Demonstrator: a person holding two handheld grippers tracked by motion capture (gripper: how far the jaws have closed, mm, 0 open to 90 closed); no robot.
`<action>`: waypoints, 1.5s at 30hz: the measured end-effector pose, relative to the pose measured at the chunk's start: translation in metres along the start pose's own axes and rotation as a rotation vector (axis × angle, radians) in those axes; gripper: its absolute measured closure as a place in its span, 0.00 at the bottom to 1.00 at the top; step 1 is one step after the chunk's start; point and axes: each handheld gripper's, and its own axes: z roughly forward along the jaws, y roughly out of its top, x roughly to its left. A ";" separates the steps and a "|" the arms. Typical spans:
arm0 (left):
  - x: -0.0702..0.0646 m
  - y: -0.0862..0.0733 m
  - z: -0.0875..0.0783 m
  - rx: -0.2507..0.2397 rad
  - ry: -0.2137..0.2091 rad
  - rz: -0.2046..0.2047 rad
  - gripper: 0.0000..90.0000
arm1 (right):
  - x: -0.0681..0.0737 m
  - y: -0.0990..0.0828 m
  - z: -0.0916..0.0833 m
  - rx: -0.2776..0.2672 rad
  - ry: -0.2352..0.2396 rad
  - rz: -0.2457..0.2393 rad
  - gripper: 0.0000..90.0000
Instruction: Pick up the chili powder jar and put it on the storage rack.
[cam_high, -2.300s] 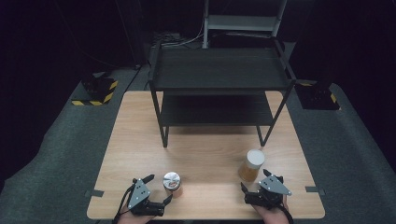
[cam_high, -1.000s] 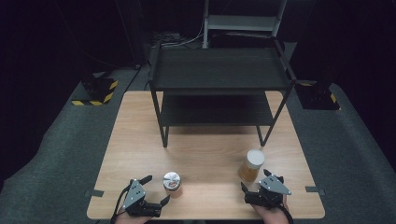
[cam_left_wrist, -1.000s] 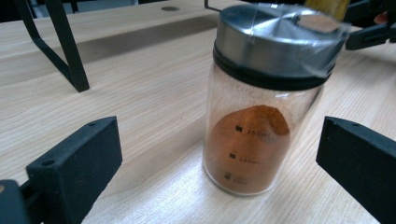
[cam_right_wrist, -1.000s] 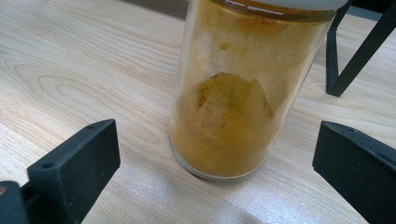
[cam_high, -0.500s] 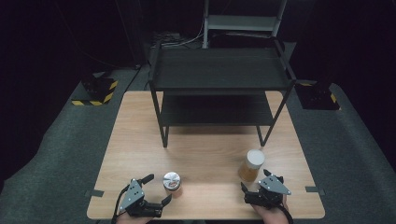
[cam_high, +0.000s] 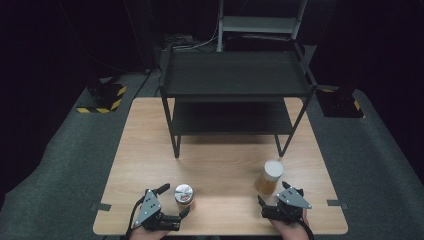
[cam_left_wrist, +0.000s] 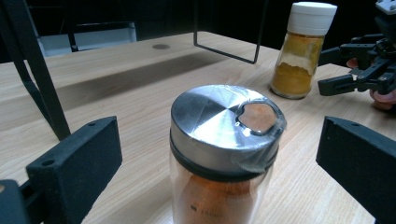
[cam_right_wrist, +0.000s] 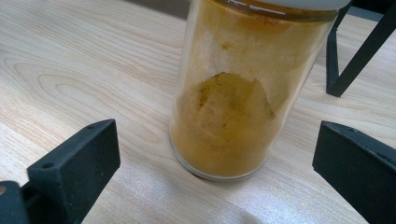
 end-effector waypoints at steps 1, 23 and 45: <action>0.000 0.000 0.002 0.000 0.003 -0.003 0.00 | 0.000 0.000 0.000 0.000 0.000 0.000 0.00; 0.004 -0.005 0.010 -0.014 -0.028 0.009 0.31 | -0.002 0.000 0.000 0.000 0.005 0.009 0.00; 0.006 -0.002 0.004 -0.035 -0.004 -0.023 0.39 | -0.004 0.000 0.000 0.000 0.011 0.021 0.00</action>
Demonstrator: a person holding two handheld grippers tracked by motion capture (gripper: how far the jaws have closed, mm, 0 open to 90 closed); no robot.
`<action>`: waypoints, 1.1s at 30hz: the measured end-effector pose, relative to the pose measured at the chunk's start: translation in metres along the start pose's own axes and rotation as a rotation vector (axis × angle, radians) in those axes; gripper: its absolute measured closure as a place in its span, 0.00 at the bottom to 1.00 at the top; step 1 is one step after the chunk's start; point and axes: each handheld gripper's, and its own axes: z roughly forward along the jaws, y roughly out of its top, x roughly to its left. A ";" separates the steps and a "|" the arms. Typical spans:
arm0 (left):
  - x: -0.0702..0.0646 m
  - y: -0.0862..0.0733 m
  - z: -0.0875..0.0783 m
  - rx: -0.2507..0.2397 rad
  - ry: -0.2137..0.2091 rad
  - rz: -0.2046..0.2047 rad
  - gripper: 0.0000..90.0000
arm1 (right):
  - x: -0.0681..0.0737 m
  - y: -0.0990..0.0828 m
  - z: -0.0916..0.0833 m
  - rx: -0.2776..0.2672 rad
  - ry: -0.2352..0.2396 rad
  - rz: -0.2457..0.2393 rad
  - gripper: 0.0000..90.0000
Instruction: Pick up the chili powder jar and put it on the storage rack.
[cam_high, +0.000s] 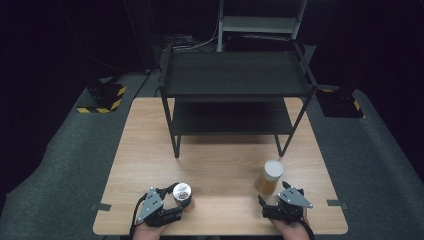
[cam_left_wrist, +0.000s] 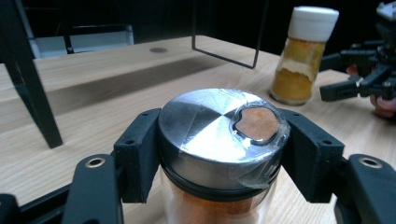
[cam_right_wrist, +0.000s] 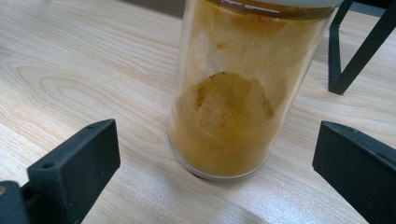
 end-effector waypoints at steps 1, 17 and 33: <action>0.000 0.001 -0.001 -0.003 0.003 0.002 0.39 | 0.000 0.000 0.000 -0.001 0.000 0.000 0.00; -0.003 0.034 -0.007 -0.051 0.039 0.032 0.39 | -0.003 0.000 -0.001 0.002 0.007 0.017 0.00; -0.005 0.079 -0.009 -0.110 0.054 0.021 0.39 | -0.005 -0.002 -0.001 -0.007 0.009 0.031 0.00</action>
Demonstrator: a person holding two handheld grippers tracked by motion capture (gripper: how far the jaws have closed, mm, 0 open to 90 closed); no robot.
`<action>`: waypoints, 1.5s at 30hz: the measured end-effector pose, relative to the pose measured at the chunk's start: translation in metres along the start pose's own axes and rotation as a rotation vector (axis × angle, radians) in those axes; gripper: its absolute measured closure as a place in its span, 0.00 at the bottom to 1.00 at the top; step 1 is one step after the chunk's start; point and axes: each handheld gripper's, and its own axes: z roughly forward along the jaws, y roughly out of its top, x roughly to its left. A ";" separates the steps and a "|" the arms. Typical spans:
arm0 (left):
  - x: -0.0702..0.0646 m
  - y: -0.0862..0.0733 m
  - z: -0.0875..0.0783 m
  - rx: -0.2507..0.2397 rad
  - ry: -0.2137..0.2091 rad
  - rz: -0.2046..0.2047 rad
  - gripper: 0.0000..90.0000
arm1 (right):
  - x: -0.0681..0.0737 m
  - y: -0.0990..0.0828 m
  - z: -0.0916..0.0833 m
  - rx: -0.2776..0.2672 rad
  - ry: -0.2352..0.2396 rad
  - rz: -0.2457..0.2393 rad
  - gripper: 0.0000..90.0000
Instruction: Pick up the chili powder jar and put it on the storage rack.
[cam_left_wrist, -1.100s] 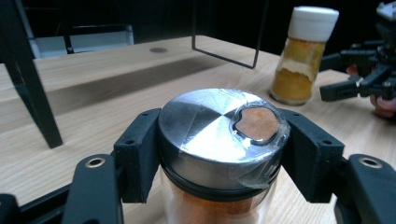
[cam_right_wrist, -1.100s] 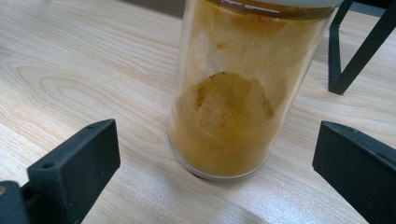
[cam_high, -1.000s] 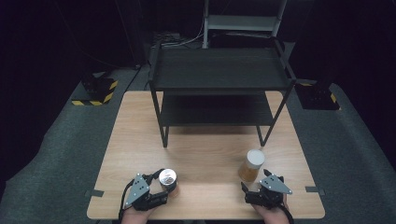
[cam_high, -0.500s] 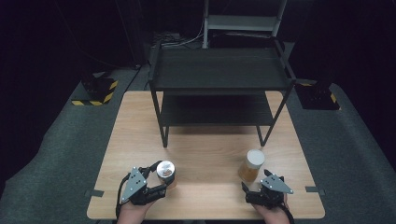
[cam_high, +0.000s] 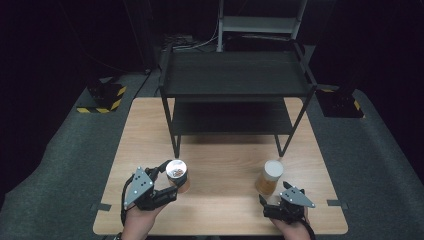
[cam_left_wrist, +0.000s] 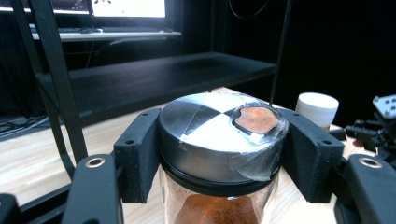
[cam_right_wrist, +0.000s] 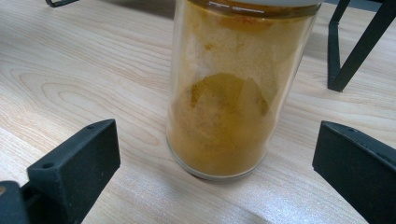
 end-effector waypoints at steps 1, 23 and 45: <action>0.000 0.000 0.000 0.000 0.000 0.000 0.39 | 0.000 0.000 0.000 0.000 0.000 0.000 0.00; 0.010 0.061 0.014 -0.049 0.043 0.032 0.39 | 0.000 0.000 0.000 -0.001 0.005 -0.005 0.00; 0.017 0.117 0.031 -0.121 0.058 0.052 0.39 | -0.002 -0.001 0.000 -0.004 0.009 0.000 0.00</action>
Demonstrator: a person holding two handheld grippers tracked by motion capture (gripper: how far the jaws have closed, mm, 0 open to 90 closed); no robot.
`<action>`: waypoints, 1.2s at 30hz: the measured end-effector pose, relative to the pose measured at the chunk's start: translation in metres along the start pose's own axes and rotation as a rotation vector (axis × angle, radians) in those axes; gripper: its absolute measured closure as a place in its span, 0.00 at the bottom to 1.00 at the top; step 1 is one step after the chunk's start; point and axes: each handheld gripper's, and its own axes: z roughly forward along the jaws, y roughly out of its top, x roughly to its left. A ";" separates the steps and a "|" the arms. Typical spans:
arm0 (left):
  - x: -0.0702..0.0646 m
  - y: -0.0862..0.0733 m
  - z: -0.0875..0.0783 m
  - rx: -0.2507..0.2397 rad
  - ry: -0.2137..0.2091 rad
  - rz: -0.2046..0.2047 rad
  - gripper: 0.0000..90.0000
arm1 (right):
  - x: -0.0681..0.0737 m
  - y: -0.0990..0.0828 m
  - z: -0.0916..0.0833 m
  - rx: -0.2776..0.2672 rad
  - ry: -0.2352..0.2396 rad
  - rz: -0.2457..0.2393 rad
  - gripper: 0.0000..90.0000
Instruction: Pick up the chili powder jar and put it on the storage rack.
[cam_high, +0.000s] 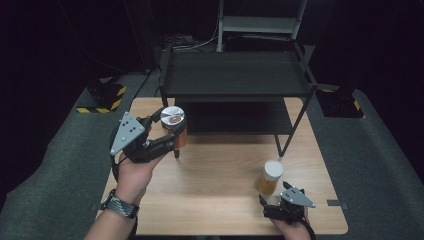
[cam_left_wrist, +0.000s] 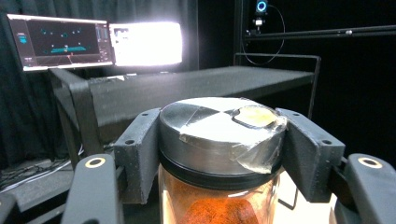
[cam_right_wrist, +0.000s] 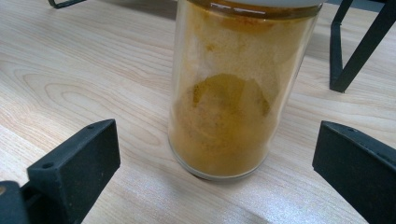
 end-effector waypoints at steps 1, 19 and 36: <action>0.000 0.000 0.000 0.000 0.000 0.000 0.39 | 0.000 0.000 0.000 0.000 0.000 0.000 0.00; 0.004 0.033 0.030 -0.058 0.008 -0.030 0.39 | 0.001 0.000 0.000 0.000 -0.001 -0.011 0.00; 0.003 0.062 0.069 -0.092 0.033 -0.043 0.39 | 0.000 0.002 0.000 0.012 0.016 -0.015 0.00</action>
